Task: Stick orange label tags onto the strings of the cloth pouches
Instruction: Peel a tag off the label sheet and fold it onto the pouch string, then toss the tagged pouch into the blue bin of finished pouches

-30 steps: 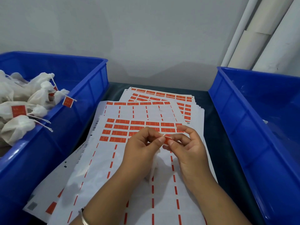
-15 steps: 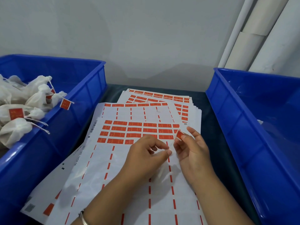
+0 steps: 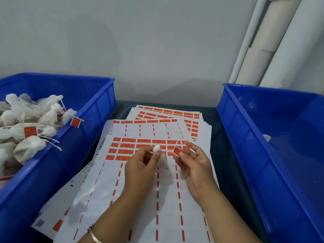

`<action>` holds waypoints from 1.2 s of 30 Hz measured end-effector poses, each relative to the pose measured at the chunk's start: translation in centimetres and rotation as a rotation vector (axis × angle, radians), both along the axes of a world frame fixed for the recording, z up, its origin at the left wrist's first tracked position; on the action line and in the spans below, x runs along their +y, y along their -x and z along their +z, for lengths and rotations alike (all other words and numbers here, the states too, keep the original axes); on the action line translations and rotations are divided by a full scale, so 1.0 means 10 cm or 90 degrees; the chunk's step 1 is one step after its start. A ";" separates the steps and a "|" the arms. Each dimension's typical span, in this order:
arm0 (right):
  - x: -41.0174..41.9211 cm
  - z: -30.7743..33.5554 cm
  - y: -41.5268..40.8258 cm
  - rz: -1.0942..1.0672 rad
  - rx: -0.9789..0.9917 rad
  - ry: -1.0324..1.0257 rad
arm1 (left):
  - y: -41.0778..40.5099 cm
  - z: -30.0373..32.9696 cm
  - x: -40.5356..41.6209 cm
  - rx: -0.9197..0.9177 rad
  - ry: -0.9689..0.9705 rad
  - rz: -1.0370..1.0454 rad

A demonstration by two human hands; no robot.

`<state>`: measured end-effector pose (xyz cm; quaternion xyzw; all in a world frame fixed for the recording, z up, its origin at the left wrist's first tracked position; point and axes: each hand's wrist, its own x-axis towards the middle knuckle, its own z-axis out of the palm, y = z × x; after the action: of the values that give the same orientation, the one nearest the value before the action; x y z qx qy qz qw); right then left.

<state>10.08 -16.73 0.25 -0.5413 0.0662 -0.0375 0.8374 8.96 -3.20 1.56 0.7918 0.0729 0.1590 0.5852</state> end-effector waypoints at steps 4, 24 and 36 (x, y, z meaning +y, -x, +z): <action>0.04 -0.01 0.02 -0.003 0.000 0.109 | -0.02 -0.03 -0.01 0.012 0.051 0.051; 0.25 0.07 0.20 0.003 -0.015 0.443 | 0.26 1.26 0.39 -0.147 -0.058 0.043; 0.28 0.08 0.24 0.006 -0.042 0.513 | 0.05 2.08 1.85 -0.119 -0.310 0.271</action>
<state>7.68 -13.91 1.10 -0.8251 0.0166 -0.0739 0.5600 8.46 15.33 22.36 0.8573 0.1428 0.3622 0.3368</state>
